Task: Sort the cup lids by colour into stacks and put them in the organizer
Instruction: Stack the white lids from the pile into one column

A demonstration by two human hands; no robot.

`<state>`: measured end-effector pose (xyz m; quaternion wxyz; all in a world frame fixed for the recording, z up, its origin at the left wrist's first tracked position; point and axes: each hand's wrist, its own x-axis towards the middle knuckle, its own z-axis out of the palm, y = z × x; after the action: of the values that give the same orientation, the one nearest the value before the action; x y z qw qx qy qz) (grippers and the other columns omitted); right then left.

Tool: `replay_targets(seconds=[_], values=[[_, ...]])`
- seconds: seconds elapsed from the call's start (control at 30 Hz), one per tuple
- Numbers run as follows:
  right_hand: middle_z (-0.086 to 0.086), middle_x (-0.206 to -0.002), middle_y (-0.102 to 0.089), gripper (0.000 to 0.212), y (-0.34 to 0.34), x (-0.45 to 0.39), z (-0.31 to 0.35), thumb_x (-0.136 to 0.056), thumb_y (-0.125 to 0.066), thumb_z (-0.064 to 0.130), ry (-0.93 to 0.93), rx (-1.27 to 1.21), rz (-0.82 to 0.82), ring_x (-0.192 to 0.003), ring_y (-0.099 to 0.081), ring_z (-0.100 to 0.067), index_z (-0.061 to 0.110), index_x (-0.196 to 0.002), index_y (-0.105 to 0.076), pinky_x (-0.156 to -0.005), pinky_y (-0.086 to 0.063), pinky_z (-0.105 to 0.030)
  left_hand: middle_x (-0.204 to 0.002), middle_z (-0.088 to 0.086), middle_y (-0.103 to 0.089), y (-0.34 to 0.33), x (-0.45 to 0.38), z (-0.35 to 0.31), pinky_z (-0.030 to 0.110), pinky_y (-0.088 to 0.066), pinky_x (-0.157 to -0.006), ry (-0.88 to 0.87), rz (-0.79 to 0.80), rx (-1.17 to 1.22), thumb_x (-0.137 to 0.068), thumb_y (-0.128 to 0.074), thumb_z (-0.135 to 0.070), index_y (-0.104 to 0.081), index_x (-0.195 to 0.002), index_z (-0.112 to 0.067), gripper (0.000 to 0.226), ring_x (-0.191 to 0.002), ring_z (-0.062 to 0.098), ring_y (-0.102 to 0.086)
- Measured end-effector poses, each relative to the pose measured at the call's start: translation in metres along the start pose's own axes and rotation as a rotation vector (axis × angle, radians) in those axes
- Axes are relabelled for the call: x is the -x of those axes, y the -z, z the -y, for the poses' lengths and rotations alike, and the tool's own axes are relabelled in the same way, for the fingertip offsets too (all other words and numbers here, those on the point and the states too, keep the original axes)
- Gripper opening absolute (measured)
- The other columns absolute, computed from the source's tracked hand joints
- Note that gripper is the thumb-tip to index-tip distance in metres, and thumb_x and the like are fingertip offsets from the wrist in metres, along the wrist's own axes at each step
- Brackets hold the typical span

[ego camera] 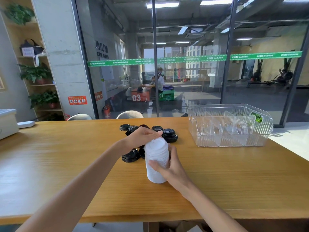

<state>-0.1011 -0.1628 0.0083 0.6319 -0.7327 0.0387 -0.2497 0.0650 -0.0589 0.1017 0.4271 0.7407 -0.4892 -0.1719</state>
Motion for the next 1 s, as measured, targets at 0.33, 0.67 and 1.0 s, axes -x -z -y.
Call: replay_targets(seconds=[0.33, 0.67, 1.0], values=[[0.026, -0.128, -0.067, 0.056, 0.001, 0.001, 0.003, -0.091, -0.071, 0.065, 0.055, -0.009, -0.081, -0.117, -0.067, -0.002, 0.046, -0.14, -0.05, -0.091, -0.055, -0.025, -0.114, -0.006, -0.079, -0.017, 0.006, 0.006, 0.053, -0.052, -0.11, 0.017, -0.135, 0.099, -0.105, -0.055, -0.064, -0.083, -0.109, -0.029, 0.046, -0.118, 0.017, -0.069], [0.021, -0.131, -0.067, 0.049, 0.0, -0.001, -0.002, -0.096, -0.073, 0.058, 0.075, 0.016, -0.103, -0.119, -0.067, -0.002, 0.042, -0.138, -0.052, -0.09, -0.058, -0.025, -0.127, -0.014, -0.074, -0.043, 0.061, 0.028, 0.032, -0.055, -0.095, -0.05, -0.236, 0.202, -0.095, -0.068, -0.065, -0.067, -0.133, -0.034, 0.049, -0.117, 0.006, -0.071], [0.019, -0.126, -0.071, 0.045, -0.001, -0.004, -0.003, -0.095, -0.077, 0.048, 0.127, 0.048, -0.168, -0.118, -0.068, -0.003, 0.029, -0.13, -0.058, -0.09, -0.056, -0.023, -0.142, -0.008, -0.071, -0.046, 0.075, 0.044, 0.029, -0.056, -0.108, -0.108, -0.145, 0.288, -0.088, -0.093, -0.029, -0.059, -0.147, -0.035, 0.069, -0.133, 0.013, -0.067]])
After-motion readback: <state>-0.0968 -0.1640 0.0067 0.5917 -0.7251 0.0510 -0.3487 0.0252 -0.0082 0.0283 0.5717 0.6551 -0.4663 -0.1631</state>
